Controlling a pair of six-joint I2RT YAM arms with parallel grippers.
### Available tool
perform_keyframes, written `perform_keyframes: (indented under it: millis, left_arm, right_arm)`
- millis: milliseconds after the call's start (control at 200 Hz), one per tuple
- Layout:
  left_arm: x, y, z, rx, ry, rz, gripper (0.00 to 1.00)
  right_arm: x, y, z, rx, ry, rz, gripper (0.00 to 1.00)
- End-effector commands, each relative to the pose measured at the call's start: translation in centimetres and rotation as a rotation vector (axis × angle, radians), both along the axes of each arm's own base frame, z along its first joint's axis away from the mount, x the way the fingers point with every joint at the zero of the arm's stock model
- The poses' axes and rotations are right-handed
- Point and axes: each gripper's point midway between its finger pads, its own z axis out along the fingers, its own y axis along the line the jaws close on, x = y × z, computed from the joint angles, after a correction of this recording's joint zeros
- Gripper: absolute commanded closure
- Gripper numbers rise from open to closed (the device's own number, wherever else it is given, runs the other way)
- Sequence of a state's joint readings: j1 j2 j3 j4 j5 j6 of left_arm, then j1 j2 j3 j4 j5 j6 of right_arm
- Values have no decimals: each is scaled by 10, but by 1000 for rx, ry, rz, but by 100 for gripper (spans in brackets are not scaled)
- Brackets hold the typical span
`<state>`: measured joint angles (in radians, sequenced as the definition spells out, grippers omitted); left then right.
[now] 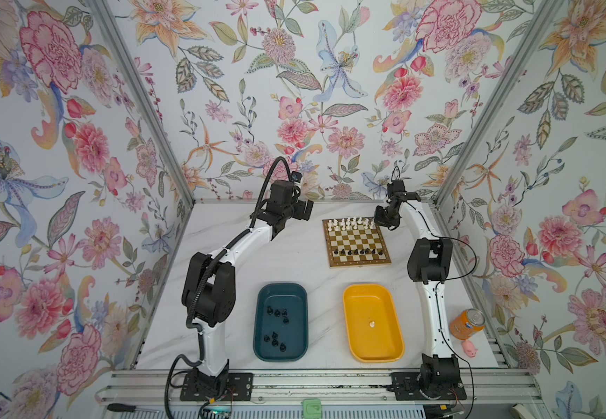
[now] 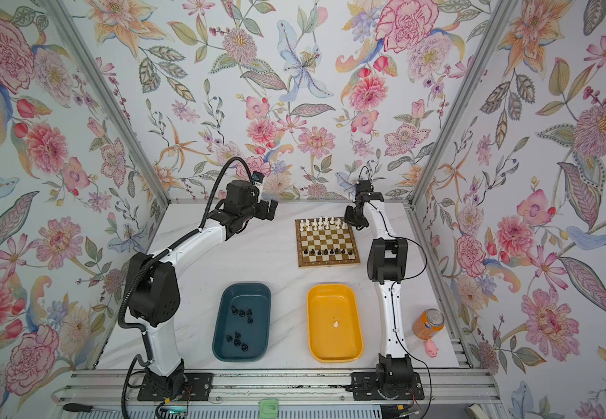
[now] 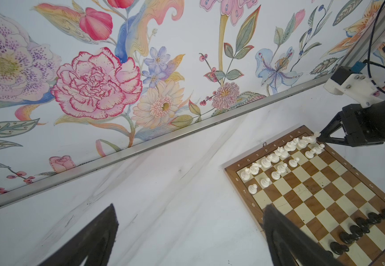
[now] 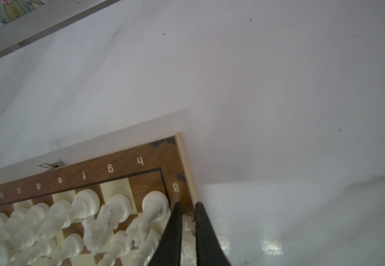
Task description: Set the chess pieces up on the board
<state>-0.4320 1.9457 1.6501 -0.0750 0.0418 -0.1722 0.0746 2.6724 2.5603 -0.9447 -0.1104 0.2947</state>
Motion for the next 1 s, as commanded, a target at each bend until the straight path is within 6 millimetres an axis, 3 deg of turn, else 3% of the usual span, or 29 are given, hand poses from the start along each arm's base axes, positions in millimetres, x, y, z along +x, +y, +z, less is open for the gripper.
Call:
perform_keyframes:
  millis: [0, 495, 996]
  left_arm:
    - [3, 5, 0, 3, -10, 10, 1]
    - [4, 3, -1, -4, -13, 6, 1]
    - [3, 3, -4, 7, -7, 2, 1]
  right_arm:
    - [4, 11, 34, -5, -65, 16, 86]
    - [8, 4, 50, -34, -105, 9, 86]
    - [2, 14, 28, -9, -56, 23, 86]
